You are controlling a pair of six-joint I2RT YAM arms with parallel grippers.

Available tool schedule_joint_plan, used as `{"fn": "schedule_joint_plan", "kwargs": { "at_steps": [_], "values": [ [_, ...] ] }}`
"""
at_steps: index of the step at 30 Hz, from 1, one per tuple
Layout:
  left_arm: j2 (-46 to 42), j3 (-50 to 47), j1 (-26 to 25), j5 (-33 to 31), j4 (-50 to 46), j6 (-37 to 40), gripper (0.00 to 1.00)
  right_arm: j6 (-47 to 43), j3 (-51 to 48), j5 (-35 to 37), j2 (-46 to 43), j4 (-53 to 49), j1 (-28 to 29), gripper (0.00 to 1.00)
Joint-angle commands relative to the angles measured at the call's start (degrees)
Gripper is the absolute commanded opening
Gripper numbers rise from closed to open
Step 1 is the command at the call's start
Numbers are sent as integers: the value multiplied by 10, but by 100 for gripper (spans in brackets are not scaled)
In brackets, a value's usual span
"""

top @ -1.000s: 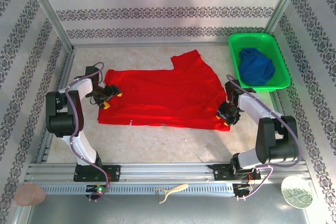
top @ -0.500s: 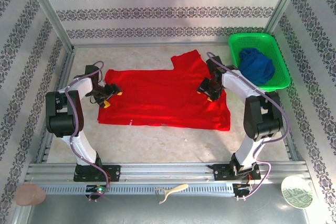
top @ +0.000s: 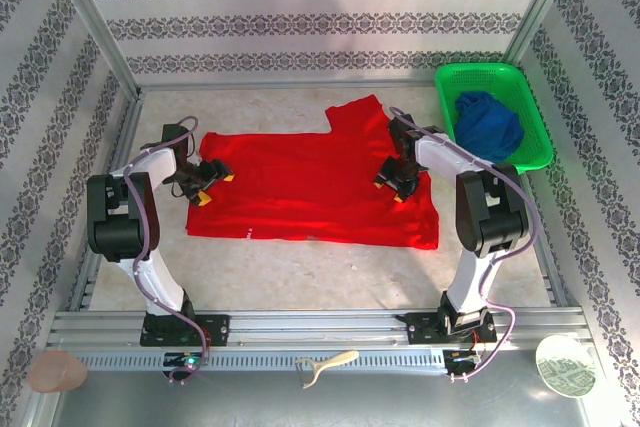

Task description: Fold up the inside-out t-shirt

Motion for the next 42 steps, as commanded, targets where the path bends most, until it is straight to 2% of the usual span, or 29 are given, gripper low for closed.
{"fn": "schedule_joint_plan", "kwargs": {
  "at_steps": [1, 3, 5, 9, 13, 16, 17, 19, 20, 23, 25, 32, 37, 42],
  "values": [
    [-18, 13, -5, 4, -3, 1, 80, 12, 4, -3, 17, 3, 0, 51],
    [-20, 13, -5, 4, -4, 1, 80, 14, 5, -4, 23, 7, 0, 50],
    [-20, 13, -4, 3, -4, 1, 80, 14, 8, -10, 29, 14, -1, 45],
    [-23, 10, -4, 3, -5, 0, 81, 7, 21, -20, 25, 15, 2, 2],
    [-25, 8, -5, 3, -4, 1, 81, 7, 26, -31, 4, 18, 9, 0],
    [-24, 7, -5, 4, -2, 3, 81, 6, 41, -49, 22, 44, 17, 0],
    [-22, 7, -5, 5, -2, 3, 80, 5, 46, -69, 36, 68, 20, 8],
    [-20, 6, -5, 6, 0, 4, 80, -10, 51, -127, 63, 145, 26, 34],
    [-19, 4, -4, 7, 0, 5, 81, -13, 51, -150, 71, 179, 28, 42],
    [-17, 8, -5, 9, -3, 6, 81, -16, 38, -163, 53, 199, 27, 51],
    [-19, 9, -5, 11, -1, 4, 81, -18, 12, -152, 17, 197, 20, 55],
    [-23, 10, -6, 32, 15, -11, 81, -4, -121, -110, -94, 172, -35, 54],
    [-11, -15, -6, 41, 39, -24, 81, 42, -216, -91, -120, 165, -60, 54],
    [-19, -59, -7, 26, 48, -32, 81, 112, -273, -56, -134, 104, -64, 54]
  ]
}}
